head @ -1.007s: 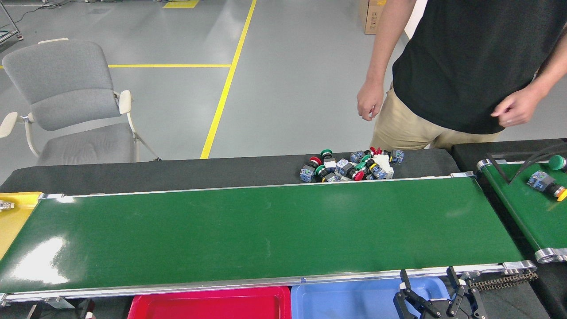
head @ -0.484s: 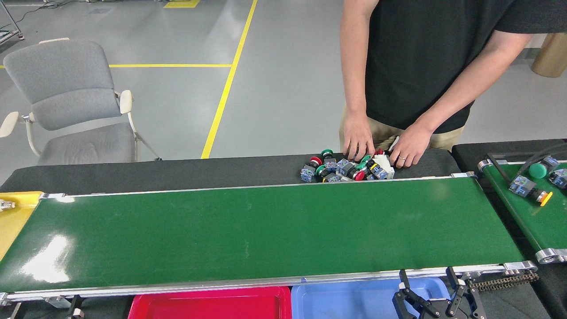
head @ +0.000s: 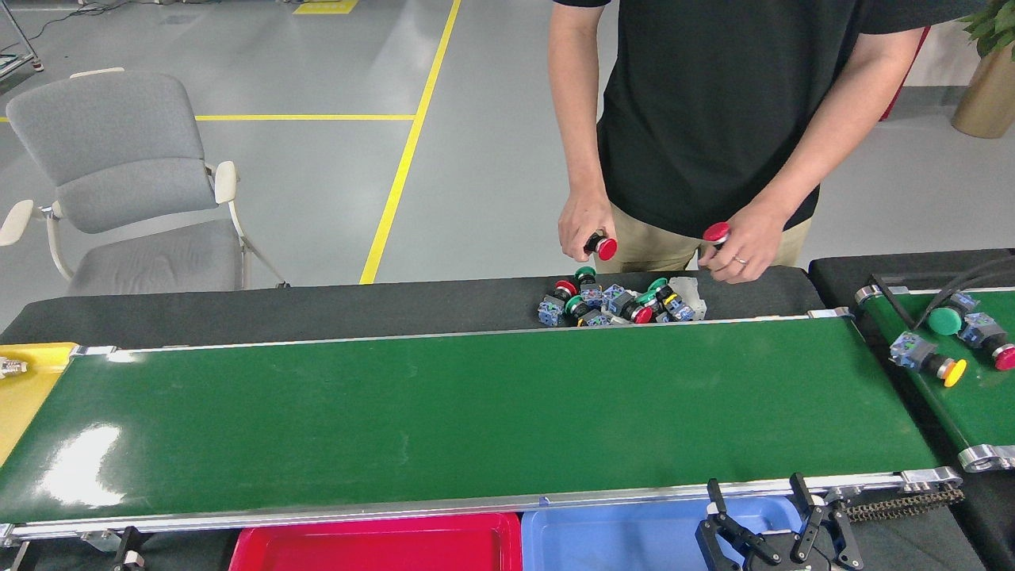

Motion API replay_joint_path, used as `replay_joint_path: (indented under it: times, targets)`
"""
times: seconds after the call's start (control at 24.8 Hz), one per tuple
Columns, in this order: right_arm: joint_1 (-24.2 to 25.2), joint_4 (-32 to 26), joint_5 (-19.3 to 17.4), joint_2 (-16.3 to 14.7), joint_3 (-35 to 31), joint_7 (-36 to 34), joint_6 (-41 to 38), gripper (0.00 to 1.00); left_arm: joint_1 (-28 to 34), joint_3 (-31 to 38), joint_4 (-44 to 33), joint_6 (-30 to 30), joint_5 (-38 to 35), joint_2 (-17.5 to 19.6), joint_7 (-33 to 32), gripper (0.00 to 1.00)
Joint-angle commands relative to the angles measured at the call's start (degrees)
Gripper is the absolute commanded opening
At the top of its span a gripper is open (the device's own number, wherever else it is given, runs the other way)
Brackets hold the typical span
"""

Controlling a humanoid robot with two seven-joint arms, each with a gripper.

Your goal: Pick switch part from conveyor to tray

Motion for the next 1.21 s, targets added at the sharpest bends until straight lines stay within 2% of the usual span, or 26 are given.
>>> replay_joint_path:
  times: [0.0,0.2,0.52,0.93,1.17]
  targets:
    - [-0.53,-0.78,-0.16,0.33,-0.02,0.35,0.45,1.00,-0.11,0.48,-0.60,-0.12,0.10,0.33,0.42,1.00]
    - [-0.97,-0.78,-0.51,-0.11,-0.38,1.85,3.79,1.00,-0.02,0.48,-0.78,-0.12,0.01,0.59,0.42,1.00]
    - [-2.20,-0.52,-5.25,-1.96,-4.51,8.44,5.11,1.00,0.24,0.31,-0.78,-0.12,0.01,0.42,0.42,1.00]
    - [-5.37,1.59,-5.96,-2.57,-7.06,10.99,5.20,1.00,0.33,-0.57,-0.86,-0.21,0.10,0.06,0.51,1.00]
    - [-9.23,6.60,-6.13,-3.81,-7.06,12.13,5.11,1.00,0.24,-1.19,-0.78,-0.12,-0.08,-0.02,0.42,1.00]
